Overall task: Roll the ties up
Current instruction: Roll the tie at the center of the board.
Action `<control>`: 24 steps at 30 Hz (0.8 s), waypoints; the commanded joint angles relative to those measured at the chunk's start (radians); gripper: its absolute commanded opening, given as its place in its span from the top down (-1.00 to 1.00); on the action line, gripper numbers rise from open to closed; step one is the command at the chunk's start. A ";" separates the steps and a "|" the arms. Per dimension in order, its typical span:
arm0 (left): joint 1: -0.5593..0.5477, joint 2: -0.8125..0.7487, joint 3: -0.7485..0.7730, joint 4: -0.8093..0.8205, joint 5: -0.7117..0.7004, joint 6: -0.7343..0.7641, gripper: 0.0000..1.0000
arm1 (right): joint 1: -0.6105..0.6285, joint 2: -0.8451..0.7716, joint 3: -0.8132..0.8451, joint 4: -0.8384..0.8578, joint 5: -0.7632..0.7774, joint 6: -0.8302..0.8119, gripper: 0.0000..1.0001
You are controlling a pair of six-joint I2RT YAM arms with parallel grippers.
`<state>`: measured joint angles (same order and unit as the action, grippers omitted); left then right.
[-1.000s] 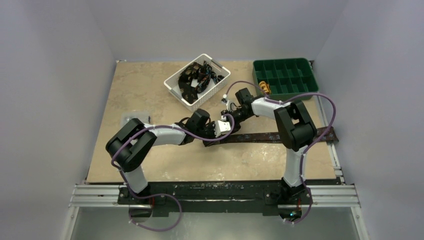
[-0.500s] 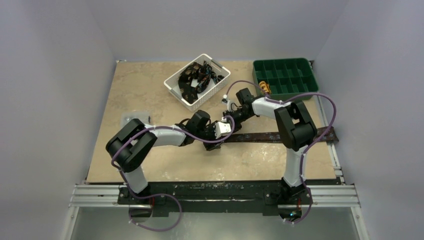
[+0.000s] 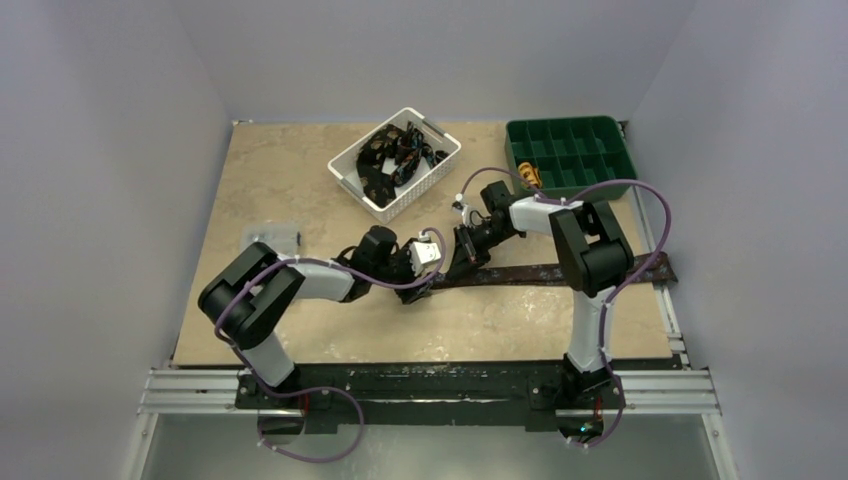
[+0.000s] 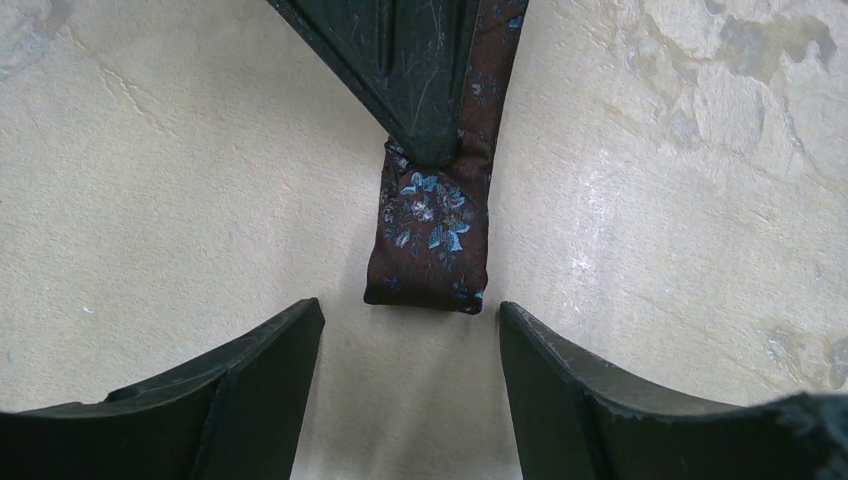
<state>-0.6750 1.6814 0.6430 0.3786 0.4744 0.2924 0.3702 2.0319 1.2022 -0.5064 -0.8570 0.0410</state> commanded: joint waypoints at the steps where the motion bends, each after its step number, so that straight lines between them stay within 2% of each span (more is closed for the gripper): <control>1: 0.005 -0.018 -0.021 0.100 0.023 -0.024 -0.31 | -0.007 0.014 -0.030 -0.004 0.130 -0.070 1.00; 6: -0.008 0.034 -0.004 0.137 0.058 -0.051 -0.29 | -0.007 -0.003 -0.054 0.025 0.158 -0.071 1.00; 12: -0.024 0.061 0.021 0.169 0.032 -0.090 -0.06 | -0.007 -0.009 -0.073 0.054 0.183 -0.074 1.00; 18: -0.067 0.020 0.061 0.168 0.030 -0.117 0.05 | -0.007 -0.002 -0.079 0.065 0.189 -0.078 1.00; 24: -0.108 0.075 0.117 0.188 -0.013 -0.142 0.18 | -0.007 -0.004 -0.087 0.069 0.185 -0.081 1.00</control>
<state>-0.7555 1.7336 0.7010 0.4957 0.4667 0.1825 0.3656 2.0125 1.1564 -0.4503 -0.8562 0.0326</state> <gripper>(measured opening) 0.437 0.019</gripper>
